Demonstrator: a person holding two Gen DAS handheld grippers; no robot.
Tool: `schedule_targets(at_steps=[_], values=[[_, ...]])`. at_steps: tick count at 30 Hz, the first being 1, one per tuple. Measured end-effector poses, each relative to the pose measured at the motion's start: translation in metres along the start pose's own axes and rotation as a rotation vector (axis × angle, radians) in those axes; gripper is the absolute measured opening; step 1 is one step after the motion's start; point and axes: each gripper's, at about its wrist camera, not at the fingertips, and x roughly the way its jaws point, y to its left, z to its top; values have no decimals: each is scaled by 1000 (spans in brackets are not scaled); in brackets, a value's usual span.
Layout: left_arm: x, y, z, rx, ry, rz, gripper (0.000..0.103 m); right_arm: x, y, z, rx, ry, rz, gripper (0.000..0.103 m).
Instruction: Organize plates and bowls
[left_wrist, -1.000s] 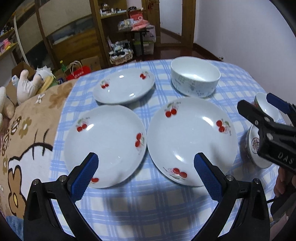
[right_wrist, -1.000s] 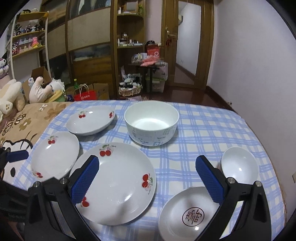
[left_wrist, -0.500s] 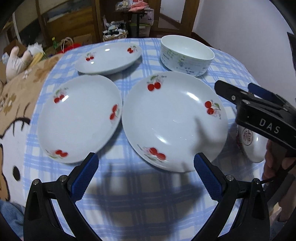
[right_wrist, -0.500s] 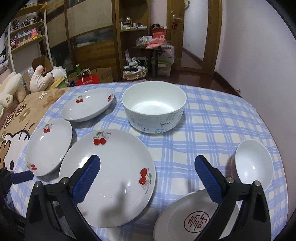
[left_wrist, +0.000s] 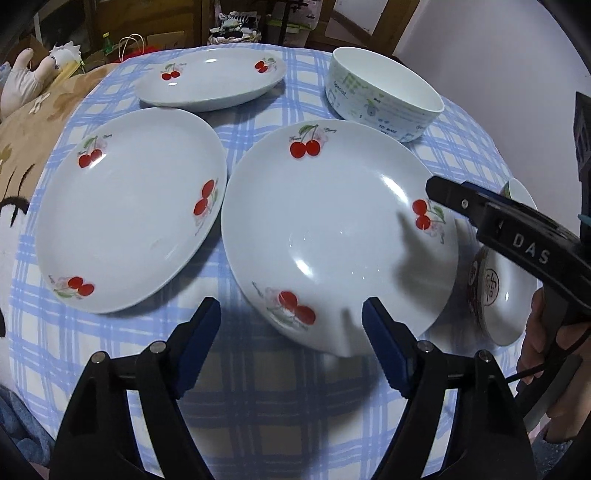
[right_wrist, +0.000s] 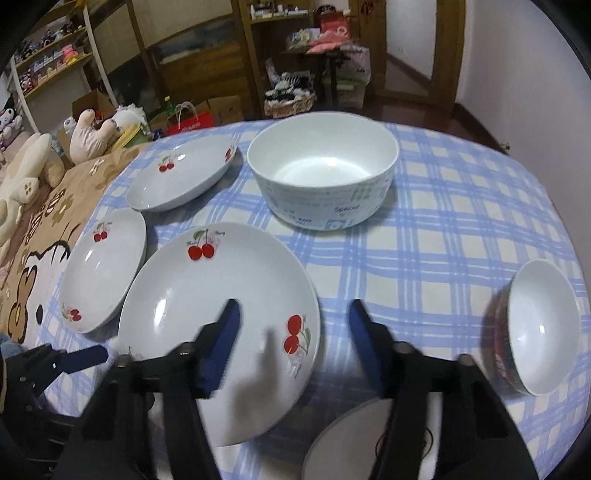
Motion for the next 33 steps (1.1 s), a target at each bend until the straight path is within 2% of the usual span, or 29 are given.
schedule_targets(at_steps=[1, 4, 5, 7, 8, 10, 12, 18, 24, 27, 33], values=[[1, 1, 2, -8, 0, -4, 78, 4, 0, 1, 0, 10, 2, 50], [5, 3, 7, -20, -1, -13, 77, 14, -2, 4, -3, 41, 0, 27], [6, 5, 7, -23, 0, -16, 75, 18, -3, 6, 1, 52, -4, 26], [9, 7, 10, -36, 11, -30, 58, 23, -4, 9, 7, 59, 3, 26], [11, 8, 11, -43, 17, -34, 55, 26, -5, 10, 7, 64, 6, 26], [15, 13, 13, -62, 21, -19, 42, 31, -3, 12, -5, 74, -12, 26], [19, 17, 15, -71, 27, -19, 37, 35, 0, 14, -8, 80, -13, 26], [28, 22, 21, -87, 44, -14, 37, 43, 7, 10, -22, 80, -62, 26], [29, 14, 19, -28, 26, 6, 38, 43, 8, 7, -40, 86, -63, 24], [28, 18, 19, -33, 12, 22, 27, 40, 4, 5, -13, 89, -54, 22], [21, 20, 22, -14, 6, 26, 24, 32, 2, 0, 6, 89, -30, 18]])
